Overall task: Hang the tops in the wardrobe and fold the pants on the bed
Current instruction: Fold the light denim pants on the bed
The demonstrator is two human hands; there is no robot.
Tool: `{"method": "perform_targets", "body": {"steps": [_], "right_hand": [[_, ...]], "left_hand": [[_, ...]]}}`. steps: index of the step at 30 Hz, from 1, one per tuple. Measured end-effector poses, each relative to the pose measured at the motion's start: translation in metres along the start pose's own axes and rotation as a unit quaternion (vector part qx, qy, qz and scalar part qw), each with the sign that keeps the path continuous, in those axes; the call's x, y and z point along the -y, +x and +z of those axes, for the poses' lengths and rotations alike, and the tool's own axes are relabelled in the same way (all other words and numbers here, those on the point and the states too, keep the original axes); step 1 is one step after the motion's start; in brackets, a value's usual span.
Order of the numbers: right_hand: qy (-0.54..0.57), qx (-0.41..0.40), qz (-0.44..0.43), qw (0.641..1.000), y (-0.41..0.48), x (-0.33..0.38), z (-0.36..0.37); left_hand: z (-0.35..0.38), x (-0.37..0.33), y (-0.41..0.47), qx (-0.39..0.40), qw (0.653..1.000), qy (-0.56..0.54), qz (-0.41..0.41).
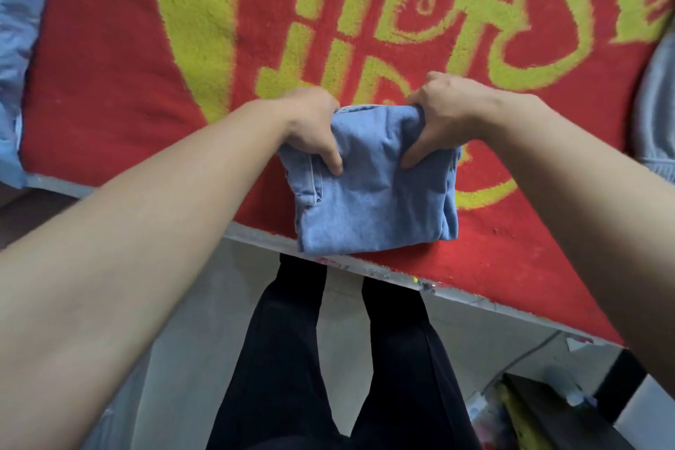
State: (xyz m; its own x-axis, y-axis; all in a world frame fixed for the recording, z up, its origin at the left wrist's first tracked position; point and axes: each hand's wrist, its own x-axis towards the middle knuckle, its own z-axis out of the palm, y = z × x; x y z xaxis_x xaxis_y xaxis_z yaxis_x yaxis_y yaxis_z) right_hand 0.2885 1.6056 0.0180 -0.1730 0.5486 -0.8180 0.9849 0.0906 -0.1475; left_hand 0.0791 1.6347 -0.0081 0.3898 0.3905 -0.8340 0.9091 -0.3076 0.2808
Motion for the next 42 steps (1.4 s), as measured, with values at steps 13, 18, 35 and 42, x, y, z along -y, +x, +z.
{"method": "perform_targets", "body": {"steps": [13,18,35,42], "right_hand": [[-0.109,-0.204,-0.042,0.972,-0.156,0.056,-0.02],[-0.127,-0.343,-0.118,0.923,-0.233,0.099,-0.081],[-0.257,-0.574,-0.421,0.654,-0.462,0.35,-0.032],[-0.223,-0.555,-0.533,0.599,-0.595,0.531,0.116]], "left_hand": [[0.022,-0.051,-0.19,-0.295,0.946,0.068,-0.112],[0.0,-0.068,-0.308,-0.494,0.845,0.108,-0.173],[0.178,-0.059,-0.653,-0.662,0.63,0.12,-0.388],[0.387,-0.044,-0.843,-0.644,0.576,0.103,-0.493]]}}
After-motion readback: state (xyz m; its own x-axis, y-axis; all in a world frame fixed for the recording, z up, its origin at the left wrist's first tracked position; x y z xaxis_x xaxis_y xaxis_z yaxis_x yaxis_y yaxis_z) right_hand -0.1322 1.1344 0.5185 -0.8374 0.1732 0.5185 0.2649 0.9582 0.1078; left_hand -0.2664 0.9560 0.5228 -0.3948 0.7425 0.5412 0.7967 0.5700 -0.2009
